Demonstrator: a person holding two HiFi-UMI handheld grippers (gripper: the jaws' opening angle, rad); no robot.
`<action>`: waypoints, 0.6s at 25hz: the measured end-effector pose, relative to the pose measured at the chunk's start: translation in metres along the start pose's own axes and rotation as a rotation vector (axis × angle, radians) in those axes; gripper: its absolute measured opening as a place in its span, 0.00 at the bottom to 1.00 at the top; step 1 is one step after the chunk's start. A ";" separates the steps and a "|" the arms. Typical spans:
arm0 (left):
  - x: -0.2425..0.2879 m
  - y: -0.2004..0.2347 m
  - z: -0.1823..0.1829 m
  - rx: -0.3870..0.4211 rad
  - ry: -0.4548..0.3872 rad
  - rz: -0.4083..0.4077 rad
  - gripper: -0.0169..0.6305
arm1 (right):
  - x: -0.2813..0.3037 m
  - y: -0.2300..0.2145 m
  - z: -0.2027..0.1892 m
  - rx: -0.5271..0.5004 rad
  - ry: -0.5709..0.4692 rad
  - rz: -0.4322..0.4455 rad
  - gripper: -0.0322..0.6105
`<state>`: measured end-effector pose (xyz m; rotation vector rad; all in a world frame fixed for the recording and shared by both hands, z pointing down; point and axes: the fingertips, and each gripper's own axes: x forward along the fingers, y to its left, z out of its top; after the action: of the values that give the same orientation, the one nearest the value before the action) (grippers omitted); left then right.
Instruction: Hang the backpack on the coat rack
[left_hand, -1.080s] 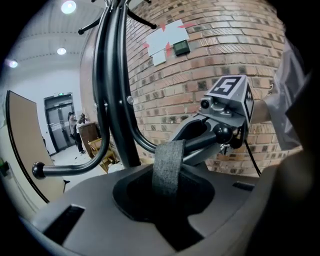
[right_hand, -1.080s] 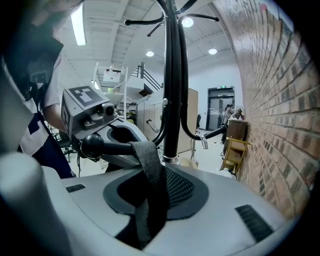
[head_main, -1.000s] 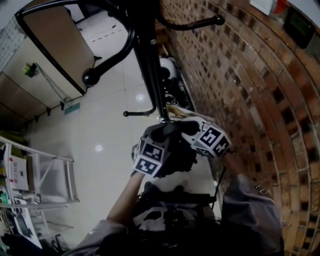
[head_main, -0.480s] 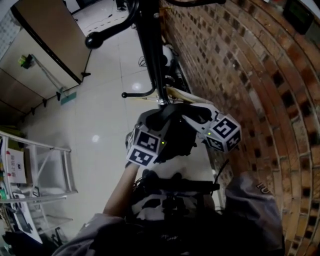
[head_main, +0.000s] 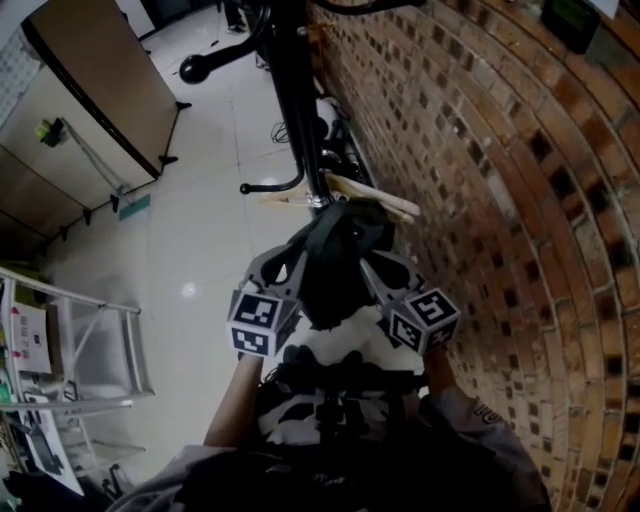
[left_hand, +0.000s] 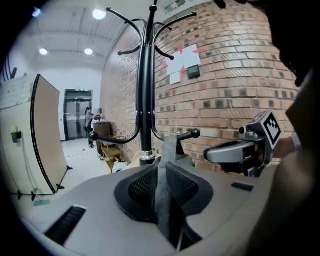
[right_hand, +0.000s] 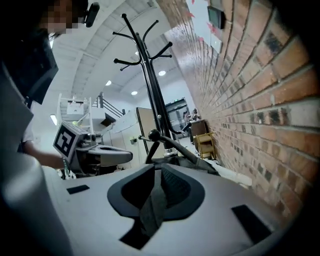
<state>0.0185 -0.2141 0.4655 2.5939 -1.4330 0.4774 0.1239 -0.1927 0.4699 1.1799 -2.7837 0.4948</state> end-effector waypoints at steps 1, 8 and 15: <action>-0.003 -0.001 -0.004 -0.008 0.002 0.001 0.11 | -0.001 0.004 -0.002 0.030 -0.009 -0.009 0.10; -0.019 -0.016 -0.013 -0.021 -0.036 -0.023 0.09 | -0.008 0.022 0.000 0.089 -0.075 -0.061 0.10; -0.023 -0.026 -0.019 -0.044 -0.041 -0.044 0.08 | -0.015 0.032 -0.003 0.071 -0.082 -0.082 0.05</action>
<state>0.0255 -0.1763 0.4759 2.6093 -1.3787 0.3848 0.1115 -0.1611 0.4612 1.3520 -2.7930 0.5547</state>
